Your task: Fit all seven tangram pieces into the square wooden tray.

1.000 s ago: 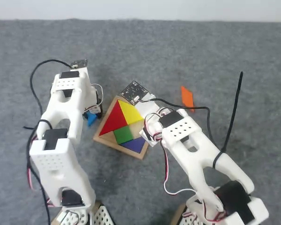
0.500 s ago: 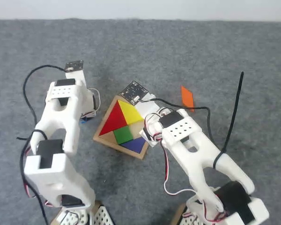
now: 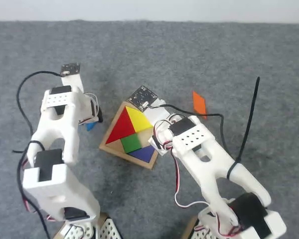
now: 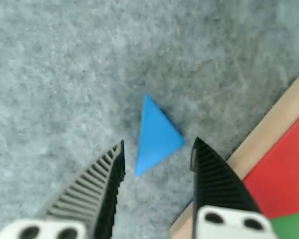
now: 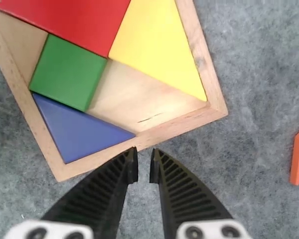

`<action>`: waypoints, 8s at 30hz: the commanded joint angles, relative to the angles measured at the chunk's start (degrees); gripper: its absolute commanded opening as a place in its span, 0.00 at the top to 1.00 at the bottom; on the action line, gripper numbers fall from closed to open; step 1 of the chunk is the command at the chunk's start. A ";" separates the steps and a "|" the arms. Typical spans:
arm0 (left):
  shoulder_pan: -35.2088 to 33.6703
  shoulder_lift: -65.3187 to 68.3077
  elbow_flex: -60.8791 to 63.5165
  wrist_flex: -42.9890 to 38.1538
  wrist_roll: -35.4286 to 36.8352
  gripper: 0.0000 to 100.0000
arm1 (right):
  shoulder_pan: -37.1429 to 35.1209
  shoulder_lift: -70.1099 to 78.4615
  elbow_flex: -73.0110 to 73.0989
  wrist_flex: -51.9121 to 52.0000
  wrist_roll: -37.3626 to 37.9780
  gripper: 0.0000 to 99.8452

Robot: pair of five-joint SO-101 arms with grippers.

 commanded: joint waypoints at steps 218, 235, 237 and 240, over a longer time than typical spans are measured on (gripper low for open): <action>-3.52 -11.78 1.63 6.95 9.05 0.81 | 0.04 1.27 -0.97 -1.10 0.53 0.95; -9.85 -11.87 2.95 2.20 8.26 0.81 | -3.91 12.26 -5.71 -10.42 1.14 0.95; -9.85 -11.87 2.95 2.20 8.09 0.81 | -3.91 12.88 -5.80 -10.77 1.14 0.95; -9.85 -11.87 2.95 2.20 8.09 0.81 | -3.91 12.53 -5.80 -10.42 2.37 0.95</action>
